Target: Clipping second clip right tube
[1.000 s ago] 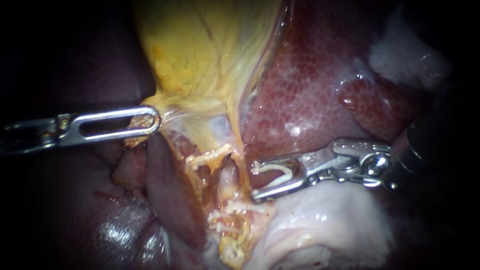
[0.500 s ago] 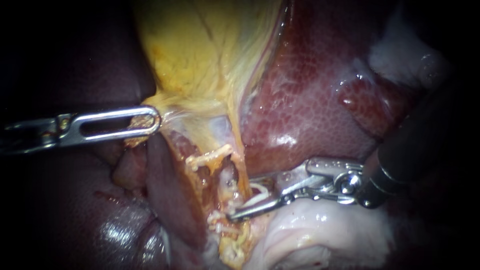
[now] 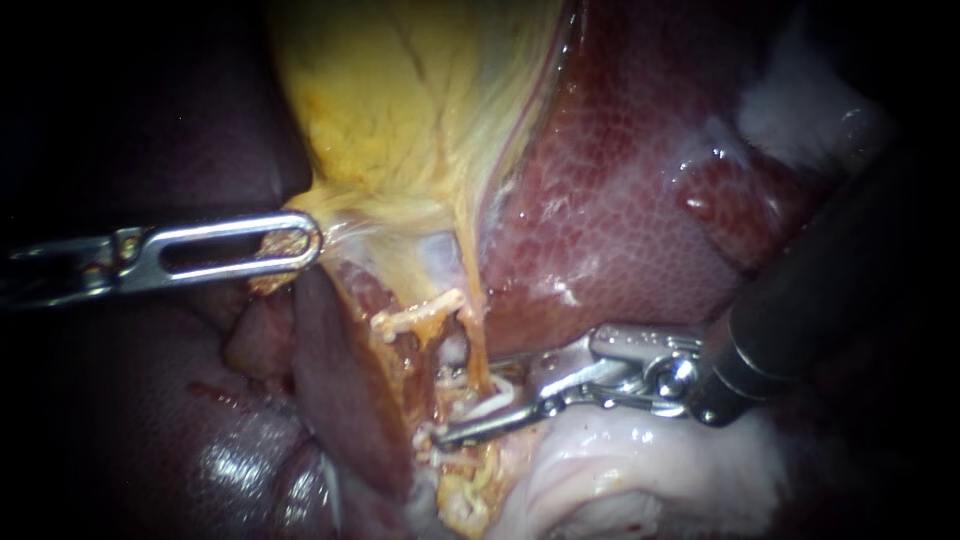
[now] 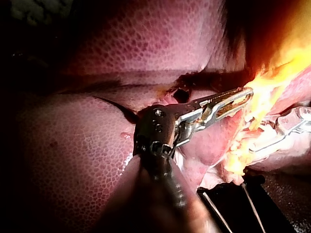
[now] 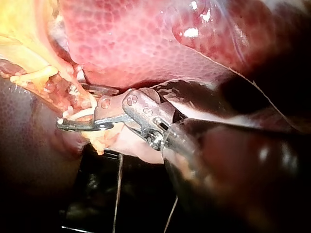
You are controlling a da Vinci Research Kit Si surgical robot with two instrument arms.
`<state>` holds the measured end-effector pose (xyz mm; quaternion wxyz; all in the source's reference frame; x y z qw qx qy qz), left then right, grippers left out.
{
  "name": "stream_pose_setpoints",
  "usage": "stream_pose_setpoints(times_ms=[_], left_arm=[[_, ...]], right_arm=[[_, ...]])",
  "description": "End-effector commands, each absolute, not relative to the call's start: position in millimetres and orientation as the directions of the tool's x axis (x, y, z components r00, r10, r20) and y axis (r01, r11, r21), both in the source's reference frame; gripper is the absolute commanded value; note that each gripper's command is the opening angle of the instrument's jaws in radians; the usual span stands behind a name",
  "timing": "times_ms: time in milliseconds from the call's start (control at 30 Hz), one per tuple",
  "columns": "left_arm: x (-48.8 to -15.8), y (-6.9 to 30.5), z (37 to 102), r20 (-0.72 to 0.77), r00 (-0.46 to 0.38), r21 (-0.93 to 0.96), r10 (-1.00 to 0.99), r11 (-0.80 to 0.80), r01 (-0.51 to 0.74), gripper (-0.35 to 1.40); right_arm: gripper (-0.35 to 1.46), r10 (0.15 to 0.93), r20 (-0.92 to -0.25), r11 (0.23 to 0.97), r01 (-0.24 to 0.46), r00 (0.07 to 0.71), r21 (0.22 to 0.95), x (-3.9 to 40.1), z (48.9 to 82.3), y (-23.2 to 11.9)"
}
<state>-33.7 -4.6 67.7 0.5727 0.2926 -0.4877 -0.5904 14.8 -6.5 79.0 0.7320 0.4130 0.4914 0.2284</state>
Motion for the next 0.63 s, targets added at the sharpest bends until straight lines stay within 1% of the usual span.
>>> stream_pose_setpoints(times_ms=[33, 633], left_arm=[[-33.7, -4.6, 67.7, 0.213, -0.173, 0.911, -0.962, 0.132, 0.391, -0.35], [-33.7, -4.6, 67.6, 0.213, -0.173, 0.911, -0.962, 0.131, 0.391, -0.35]], right_arm=[[-0.35, 0.737, -0.532, 0.558, 0.069, 0.416, 0.827, 14.7, 79.0, -6.3], [-0.35, 0.741, -0.523, 0.551, 0.065, 0.421, 0.832, 14.6, 79.8, -6.6]])
